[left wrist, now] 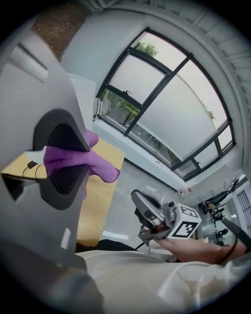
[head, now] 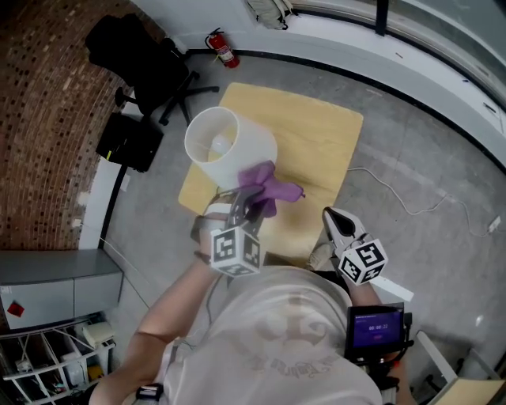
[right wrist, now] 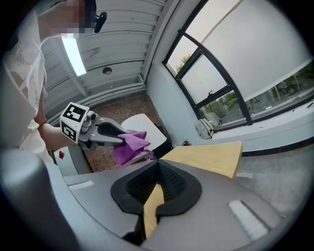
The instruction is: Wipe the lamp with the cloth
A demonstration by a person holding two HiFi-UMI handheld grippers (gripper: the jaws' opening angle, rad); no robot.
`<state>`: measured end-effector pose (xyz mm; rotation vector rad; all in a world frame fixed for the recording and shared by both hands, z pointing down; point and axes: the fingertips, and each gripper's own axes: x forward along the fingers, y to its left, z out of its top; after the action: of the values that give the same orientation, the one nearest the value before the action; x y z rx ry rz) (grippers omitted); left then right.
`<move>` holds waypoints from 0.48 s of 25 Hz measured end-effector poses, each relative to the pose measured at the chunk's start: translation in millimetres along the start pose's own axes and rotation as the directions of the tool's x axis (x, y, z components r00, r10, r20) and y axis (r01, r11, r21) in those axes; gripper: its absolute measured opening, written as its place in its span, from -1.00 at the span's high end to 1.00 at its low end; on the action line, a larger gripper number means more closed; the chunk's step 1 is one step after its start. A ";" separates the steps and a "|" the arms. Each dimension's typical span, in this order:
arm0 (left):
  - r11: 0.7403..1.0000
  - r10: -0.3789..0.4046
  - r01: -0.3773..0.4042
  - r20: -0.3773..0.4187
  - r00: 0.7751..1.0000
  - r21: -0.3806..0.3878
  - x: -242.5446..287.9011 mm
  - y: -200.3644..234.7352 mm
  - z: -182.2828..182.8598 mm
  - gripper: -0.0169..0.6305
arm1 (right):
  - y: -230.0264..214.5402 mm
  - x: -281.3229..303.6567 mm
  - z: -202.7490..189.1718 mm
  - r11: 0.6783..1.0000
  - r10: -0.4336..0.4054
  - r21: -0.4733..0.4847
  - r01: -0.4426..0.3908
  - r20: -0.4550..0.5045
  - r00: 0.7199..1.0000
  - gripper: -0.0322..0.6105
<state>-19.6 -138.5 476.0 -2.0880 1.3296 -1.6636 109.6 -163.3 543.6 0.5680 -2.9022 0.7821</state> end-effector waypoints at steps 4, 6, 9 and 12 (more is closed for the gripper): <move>0.989 0.143 -0.141 0.052 0.988 -0.050 -45.3 45.5 0.9 0.70 | 5.1 8.6 1.8 0.999 0.034 -0.013 -0.035 -0.018 0.999 0.87; 0.979 0.201 -0.197 0.087 0.976 -0.053 -65.9 62.9 4.1 0.70 | 7.0 14.3 3.9 0.999 0.046 -0.014 -0.046 -0.018 0.999 0.87; 0.959 0.283 -0.278 0.111 0.953 -0.060 -89.9 81.6 5.3 0.70 | 14.2 20.7 7.0 0.998 0.057 -0.014 -0.057 -0.009 0.998 0.87; 0.936 0.348 -0.340 0.094 0.933 -0.089 -95.3 95.9 -4.9 0.70 | 21.5 21.7 9.1 0.998 0.056 -0.015 -0.057 -0.010 0.998 0.87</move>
<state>-73.6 -125.8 352.6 -1.8160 1.6276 -1.3561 81.7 -157.8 529.3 0.4816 -2.9250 0.7662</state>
